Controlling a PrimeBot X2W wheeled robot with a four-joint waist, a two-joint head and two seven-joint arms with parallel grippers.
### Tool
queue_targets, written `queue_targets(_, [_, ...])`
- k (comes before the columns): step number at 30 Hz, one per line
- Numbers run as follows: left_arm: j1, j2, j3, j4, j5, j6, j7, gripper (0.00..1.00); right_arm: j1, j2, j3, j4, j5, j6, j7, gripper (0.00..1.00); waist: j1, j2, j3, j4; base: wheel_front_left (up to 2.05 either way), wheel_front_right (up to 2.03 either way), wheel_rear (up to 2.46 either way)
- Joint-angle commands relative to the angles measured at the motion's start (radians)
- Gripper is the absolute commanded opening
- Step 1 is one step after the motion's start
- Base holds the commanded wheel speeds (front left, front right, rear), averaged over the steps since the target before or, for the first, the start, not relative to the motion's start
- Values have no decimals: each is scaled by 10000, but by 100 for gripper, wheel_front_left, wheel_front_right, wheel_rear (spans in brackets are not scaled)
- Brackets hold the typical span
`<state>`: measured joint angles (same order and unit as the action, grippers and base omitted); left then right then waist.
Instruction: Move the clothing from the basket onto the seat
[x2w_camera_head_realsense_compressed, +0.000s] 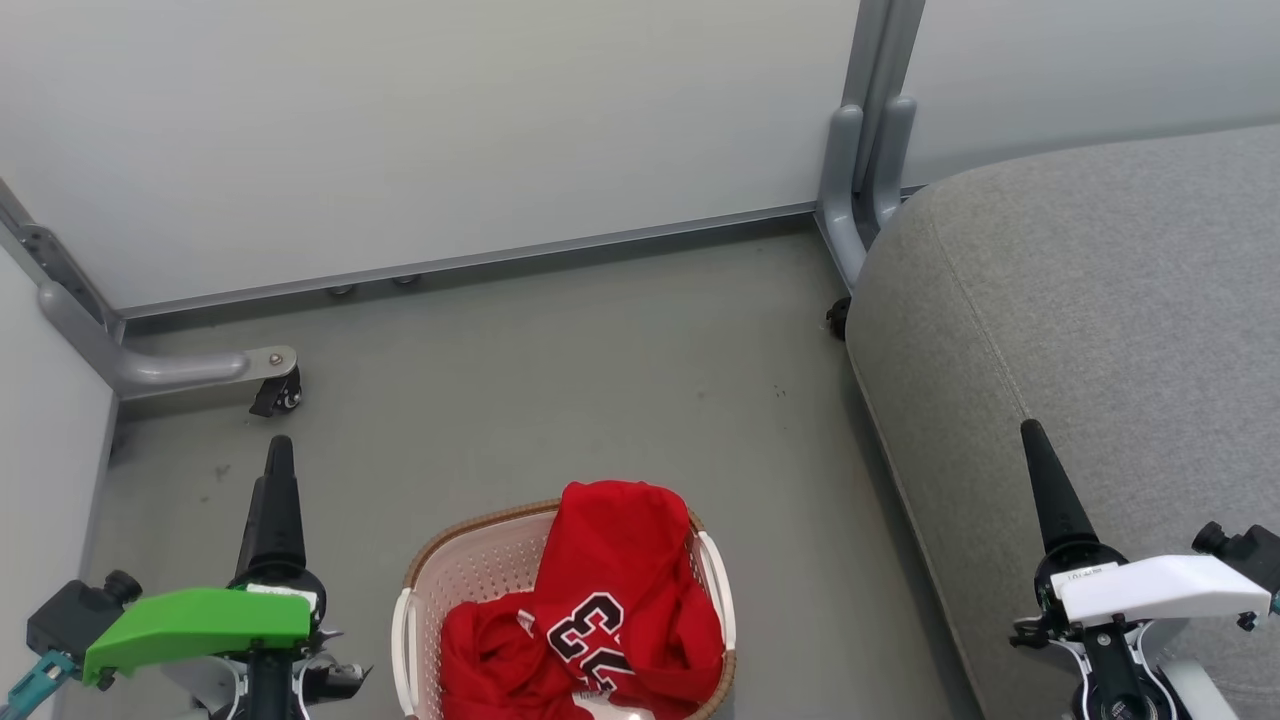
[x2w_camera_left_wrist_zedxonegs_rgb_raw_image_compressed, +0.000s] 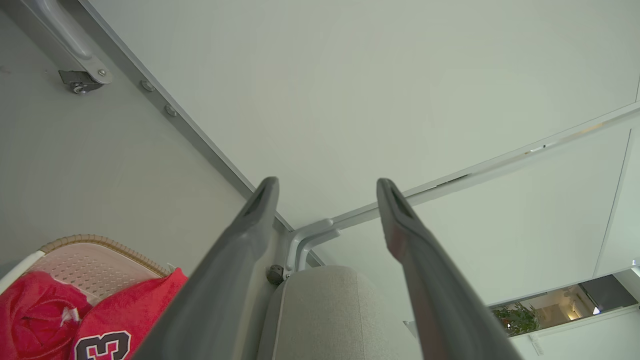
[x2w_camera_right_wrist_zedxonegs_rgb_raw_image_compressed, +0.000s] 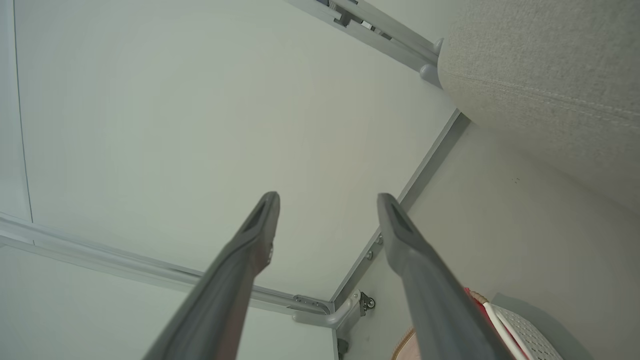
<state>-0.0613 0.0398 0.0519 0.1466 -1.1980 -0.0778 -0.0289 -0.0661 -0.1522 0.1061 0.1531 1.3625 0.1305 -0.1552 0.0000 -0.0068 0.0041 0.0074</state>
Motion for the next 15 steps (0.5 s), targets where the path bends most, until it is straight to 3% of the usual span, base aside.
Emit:
queue_targets(1, [-191, 69, -90, -255, 498, 47, -100, 100, -38, -29, -68, -241, -433, 5, -82, 100, 0, 18, 1, 5, 0, 0, 0])
queue_targets(15, [-98, 84, -582, -548, 3364, 491, -576, 100, 59, 193, -66, -700, -3090, 5, -299, 100, 0, 25, -5, 59, 0, 0, 0])
